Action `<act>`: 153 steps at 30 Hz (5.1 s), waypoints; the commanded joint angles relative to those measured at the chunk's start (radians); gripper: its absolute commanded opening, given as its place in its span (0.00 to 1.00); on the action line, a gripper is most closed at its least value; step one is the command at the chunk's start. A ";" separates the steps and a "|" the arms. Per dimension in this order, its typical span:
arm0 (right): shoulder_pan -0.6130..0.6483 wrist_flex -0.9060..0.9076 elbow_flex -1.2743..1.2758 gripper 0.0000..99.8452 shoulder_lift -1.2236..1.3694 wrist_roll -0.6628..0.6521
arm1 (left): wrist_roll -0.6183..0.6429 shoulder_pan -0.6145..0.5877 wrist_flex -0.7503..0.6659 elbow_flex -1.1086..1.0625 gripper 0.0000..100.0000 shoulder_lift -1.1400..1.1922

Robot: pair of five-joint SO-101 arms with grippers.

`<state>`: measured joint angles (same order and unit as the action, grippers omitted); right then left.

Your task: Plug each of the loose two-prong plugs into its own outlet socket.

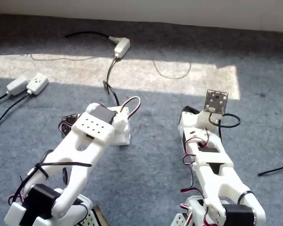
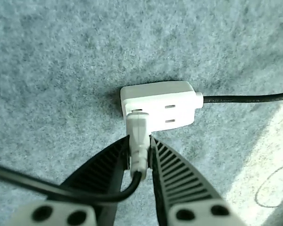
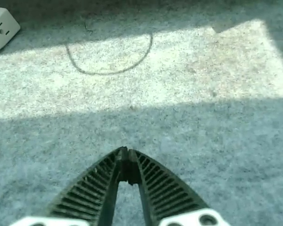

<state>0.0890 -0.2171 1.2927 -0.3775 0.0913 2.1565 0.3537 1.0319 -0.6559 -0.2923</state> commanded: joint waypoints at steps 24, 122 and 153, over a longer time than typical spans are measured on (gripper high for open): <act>-0.007 0.005 -0.030 0.01 -0.038 0.012 | 0.002 -0.015 -0.173 -0.150 0.01 -0.002; 0.027 0.298 -0.165 0.10 -0.053 0.015 | -0.867 -0.018 -0.686 -0.518 0.01 -0.587; -0.016 0.298 -0.177 0.10 -0.042 0.015 | -0.933 -0.219 -1.378 -0.708 0.02 -0.591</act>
<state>0.0798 0.0990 1.1500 -0.4189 0.0974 1.2958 0.1389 -0.2708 -1.3633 -0.8738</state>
